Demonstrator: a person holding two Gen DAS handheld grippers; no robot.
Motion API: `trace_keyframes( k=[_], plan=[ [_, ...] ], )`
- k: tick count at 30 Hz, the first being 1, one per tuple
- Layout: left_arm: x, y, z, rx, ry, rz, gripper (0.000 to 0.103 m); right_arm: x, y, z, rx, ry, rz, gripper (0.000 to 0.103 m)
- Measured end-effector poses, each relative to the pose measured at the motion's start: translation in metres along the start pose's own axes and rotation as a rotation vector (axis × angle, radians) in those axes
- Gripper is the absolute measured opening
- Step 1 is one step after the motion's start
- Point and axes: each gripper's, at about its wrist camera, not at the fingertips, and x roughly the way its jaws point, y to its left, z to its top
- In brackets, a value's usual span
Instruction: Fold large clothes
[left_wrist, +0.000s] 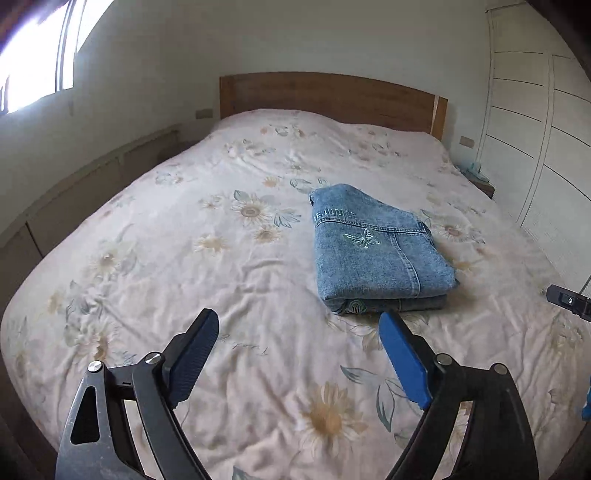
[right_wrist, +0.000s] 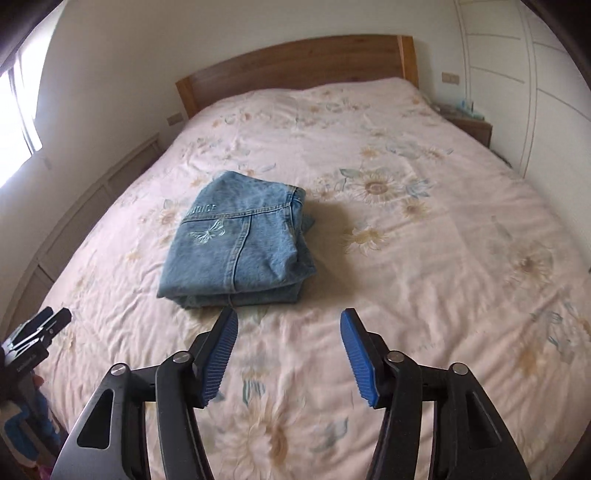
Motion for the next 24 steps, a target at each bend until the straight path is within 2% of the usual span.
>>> trace_keyframes(
  k=[4, 9, 13, 20, 24],
  plan=[
    [-0.046, -0.007, -0.021, 0.024, -0.045, 0.034, 0.101, -0.047, 0.01, -0.026, -0.025, -0.041, -0.032, 0.071],
    [-0.095, -0.018, -0.046, 0.05, -0.101, 0.087, 0.102, -0.096, 0.025, -0.058, -0.077, -0.094, -0.067, 0.079],
    [-0.126, -0.024, -0.063, 0.055, -0.125, 0.084, 0.102, -0.131, 0.036, -0.082, -0.104, -0.137, -0.079, 0.081],
    [-0.163, -0.032, -0.075, 0.084, -0.163, 0.087, 0.102, -0.173, 0.047, -0.111, -0.125, -0.199, -0.088, 0.089],
    [-0.176, -0.034, -0.077, 0.079, -0.175, 0.09, 0.102, -0.186, 0.051, -0.12, -0.136, -0.23, -0.096, 0.1]
  ],
)
